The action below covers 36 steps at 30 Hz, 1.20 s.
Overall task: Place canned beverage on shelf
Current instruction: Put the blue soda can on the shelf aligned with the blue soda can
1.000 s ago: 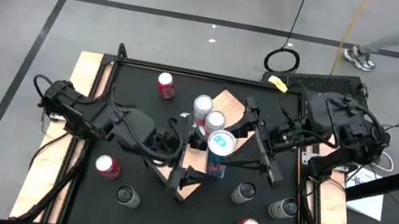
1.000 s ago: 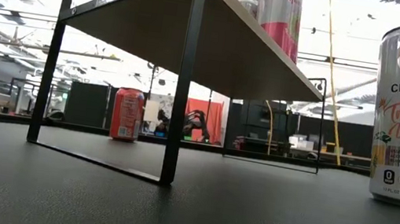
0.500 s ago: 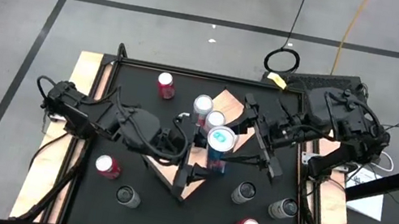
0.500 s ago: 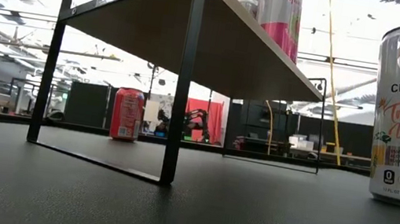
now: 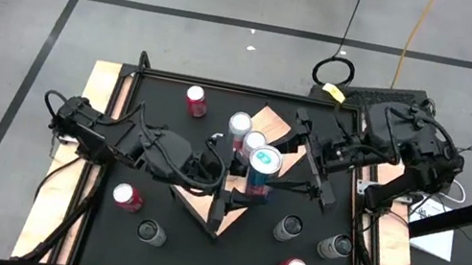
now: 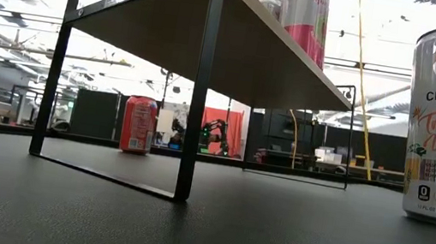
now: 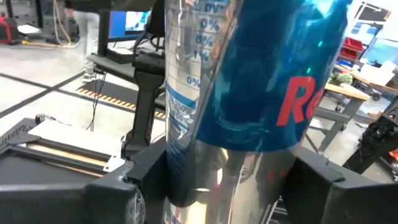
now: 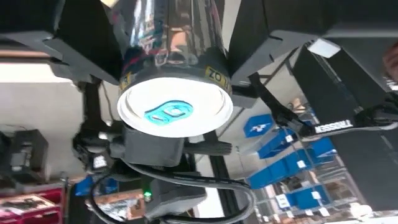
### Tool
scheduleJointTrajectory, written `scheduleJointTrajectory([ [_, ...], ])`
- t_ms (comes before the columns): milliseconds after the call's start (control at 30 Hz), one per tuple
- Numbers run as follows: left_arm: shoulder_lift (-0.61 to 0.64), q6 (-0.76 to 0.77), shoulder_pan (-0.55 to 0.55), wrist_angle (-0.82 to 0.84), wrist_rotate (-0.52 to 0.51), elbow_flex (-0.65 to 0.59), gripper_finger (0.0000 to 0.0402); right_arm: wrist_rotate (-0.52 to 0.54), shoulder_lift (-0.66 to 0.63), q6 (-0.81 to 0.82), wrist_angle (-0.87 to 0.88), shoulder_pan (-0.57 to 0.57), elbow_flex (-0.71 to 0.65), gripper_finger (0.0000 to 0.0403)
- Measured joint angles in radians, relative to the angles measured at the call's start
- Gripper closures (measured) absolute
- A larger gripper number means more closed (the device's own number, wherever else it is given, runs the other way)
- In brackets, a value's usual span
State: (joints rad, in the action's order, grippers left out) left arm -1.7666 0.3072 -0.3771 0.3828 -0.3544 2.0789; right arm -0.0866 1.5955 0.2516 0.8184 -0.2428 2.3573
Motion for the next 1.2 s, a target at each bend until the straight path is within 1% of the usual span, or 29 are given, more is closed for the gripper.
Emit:
scheduleJointTrajectory([
  [67, 0.000, 0.009, -0.002, 0.002, -0.017, 0.000, 0.0167, 0.024, -0.011, 0.014, 0.032, 0.000, 0.000, 0.0130],
  [133, 0.000, 0.026, -0.006, 0.002, -0.045, 0.000, 0.0167, 0.080, -0.031, 0.027, 0.085, -0.010, 0.000, 0.0121],
  [233, 0.000, 0.028, -0.015, -0.013, -0.090, 0.000, 0.0167, 0.257, -0.072, 0.073, 0.194, -0.035, 0.000, 0.0111],
  [333, 0.001, 0.027, -0.028, -0.012, -0.164, 0.000, 0.0166, 0.410, -0.103, 0.150, 0.279, -0.073, 0.000, 0.0109],
  [367, 0.001, 0.027, -0.033, -0.011, -0.202, 0.000, 0.0166, 0.464, -0.108, 0.186, 0.300, -0.088, 0.000, 0.0109],
  [500, 0.001, 0.021, -0.043, -0.009, -0.388, 0.000, 0.0166, 0.629, -0.097, 0.288, 0.325, -0.164, 0.000, 0.0108],
  [633, -0.007, -0.026, -0.042, -0.007, -0.554, 0.001, 0.0166, 0.776, -0.050, 0.300, 0.299, -0.224, 0.000, 0.0108],
  [733, -0.015, -0.035, -0.037, -0.008, -0.641, 0.001, 0.0166, 0.881, -0.011, 0.284, 0.256, -0.244, -0.001, 0.0108],
  [833, -0.021, -0.035, -0.031, -0.003, -0.690, 0.001, 0.0166, 0.944, 0.020, 0.244, 0.173, -0.248, -0.001, 0.0108],
  [967, -0.039, -0.033, -0.015, 0.000, -0.703, 0.001, 0.0166, 0.954, 0.051, 0.083, 0.047, -0.248, -0.001, 0.0108],
  [1033, -0.045, -0.034, -0.014, 0.004, -0.704, 0.001, 0.0166, 0.956, 0.065, 0.031, -0.007, -0.248, -0.001, 0.0108],
  [1100, -0.053, -0.031, -0.007, 0.000, -0.710, 0.001, 0.0166, 0.976, 0.075, 0.015, -0.040, -0.248, -0.001, 0.0107],
  [1200, -0.058, -0.033, -0.005, 0.003, -0.716, 0.001, 0.0166, 1.050, 0.084, 0.016, -0.047, -0.248, -0.001, 0.0107],
])
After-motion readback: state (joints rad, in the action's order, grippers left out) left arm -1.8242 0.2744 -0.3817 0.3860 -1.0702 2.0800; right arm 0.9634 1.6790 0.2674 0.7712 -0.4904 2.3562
